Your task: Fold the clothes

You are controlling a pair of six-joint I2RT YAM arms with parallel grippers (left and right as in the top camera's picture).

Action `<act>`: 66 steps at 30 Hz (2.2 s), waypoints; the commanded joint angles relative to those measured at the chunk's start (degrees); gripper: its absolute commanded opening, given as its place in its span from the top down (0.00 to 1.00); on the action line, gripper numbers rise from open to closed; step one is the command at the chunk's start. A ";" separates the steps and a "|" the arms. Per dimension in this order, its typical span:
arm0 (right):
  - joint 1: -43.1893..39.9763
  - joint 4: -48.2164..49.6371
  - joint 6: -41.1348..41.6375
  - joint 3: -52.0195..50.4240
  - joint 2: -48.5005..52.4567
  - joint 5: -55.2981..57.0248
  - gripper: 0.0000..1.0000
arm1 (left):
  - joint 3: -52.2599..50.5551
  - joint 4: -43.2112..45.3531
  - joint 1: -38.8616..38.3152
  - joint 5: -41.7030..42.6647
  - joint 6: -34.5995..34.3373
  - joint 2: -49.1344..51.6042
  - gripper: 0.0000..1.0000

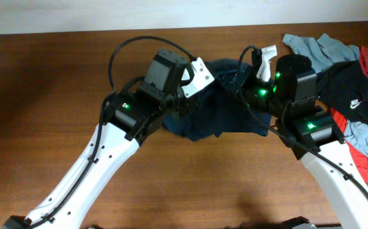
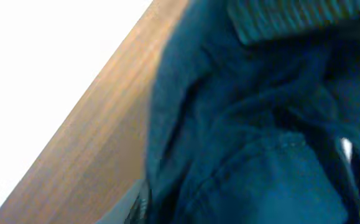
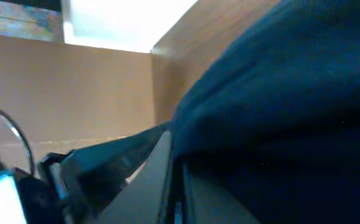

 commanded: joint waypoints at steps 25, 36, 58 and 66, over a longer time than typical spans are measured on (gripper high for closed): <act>-2.93 -31.34 -47.74 -0.04 9.77 26.58 0.15 | 1.38 2.08 0.04 -12.66 -2.10 -9.64 0.99; -3.54 -11.26 -48.54 -1.18 26.67 33.29 0.16 | 1.38 2.08 0.04 -12.66 -2.12 -9.86 0.99; -18.36 -8.39 -15.26 -1.16 26.88 -6.54 0.22 | 1.38 1.84 0.04 -12.66 -2.10 -9.90 0.98; -21.05 -6.62 -1.53 -1.20 28.96 -11.80 0.03 | 1.38 1.81 0.04 -12.66 -2.12 -9.90 0.98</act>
